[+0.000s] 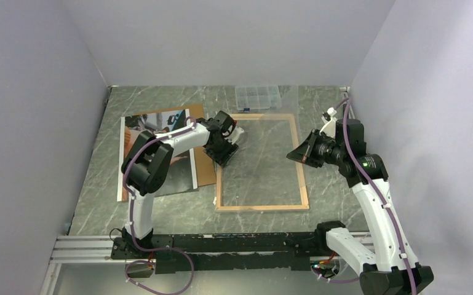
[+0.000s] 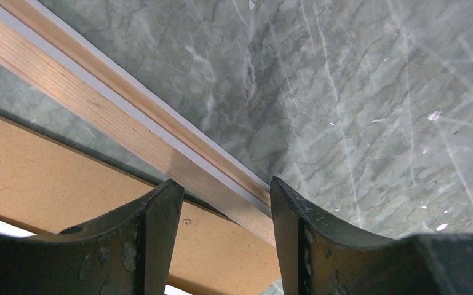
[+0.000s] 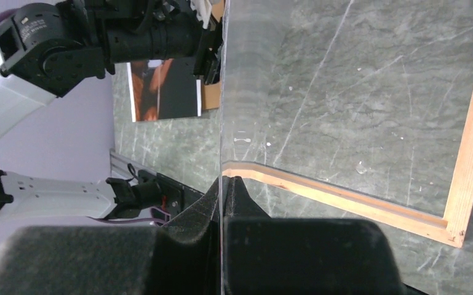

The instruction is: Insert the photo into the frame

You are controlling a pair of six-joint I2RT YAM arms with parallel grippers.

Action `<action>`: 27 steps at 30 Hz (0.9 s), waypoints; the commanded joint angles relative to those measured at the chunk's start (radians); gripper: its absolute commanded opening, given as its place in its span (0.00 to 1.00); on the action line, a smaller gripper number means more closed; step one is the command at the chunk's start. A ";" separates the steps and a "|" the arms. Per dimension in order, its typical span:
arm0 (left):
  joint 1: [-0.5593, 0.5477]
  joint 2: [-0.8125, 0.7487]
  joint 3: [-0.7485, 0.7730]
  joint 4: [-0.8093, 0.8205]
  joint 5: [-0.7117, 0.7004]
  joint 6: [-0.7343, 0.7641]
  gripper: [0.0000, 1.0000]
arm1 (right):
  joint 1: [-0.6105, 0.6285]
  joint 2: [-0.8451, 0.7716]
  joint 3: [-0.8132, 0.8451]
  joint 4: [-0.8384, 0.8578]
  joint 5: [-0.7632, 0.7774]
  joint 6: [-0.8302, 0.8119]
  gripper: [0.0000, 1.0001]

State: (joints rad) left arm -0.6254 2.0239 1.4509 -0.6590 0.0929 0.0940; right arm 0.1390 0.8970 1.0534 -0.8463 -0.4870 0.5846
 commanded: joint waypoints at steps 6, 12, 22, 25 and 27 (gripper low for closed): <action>0.009 -0.018 -0.038 -0.040 -0.090 0.054 0.61 | -0.002 0.006 0.037 0.146 -0.061 0.071 0.00; 0.014 -0.065 -0.110 -0.018 -0.090 0.040 0.65 | -0.003 0.036 0.070 0.179 -0.097 0.081 0.00; 0.128 -0.272 0.042 -0.067 0.103 0.006 0.94 | 0.004 0.079 0.079 0.234 -0.135 0.091 0.00; 0.208 -0.303 0.110 -0.108 0.169 0.006 0.95 | 0.031 0.100 0.082 0.257 -0.134 0.104 0.00; 0.256 -0.308 0.150 -0.147 0.193 -0.001 0.95 | 0.064 0.121 0.096 0.272 -0.120 0.112 0.00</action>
State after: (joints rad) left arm -0.4568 1.7882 1.4986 -0.7490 0.1726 0.1104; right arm 0.1574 0.9962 1.0832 -0.6834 -0.5858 0.6701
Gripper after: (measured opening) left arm 0.943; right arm 0.016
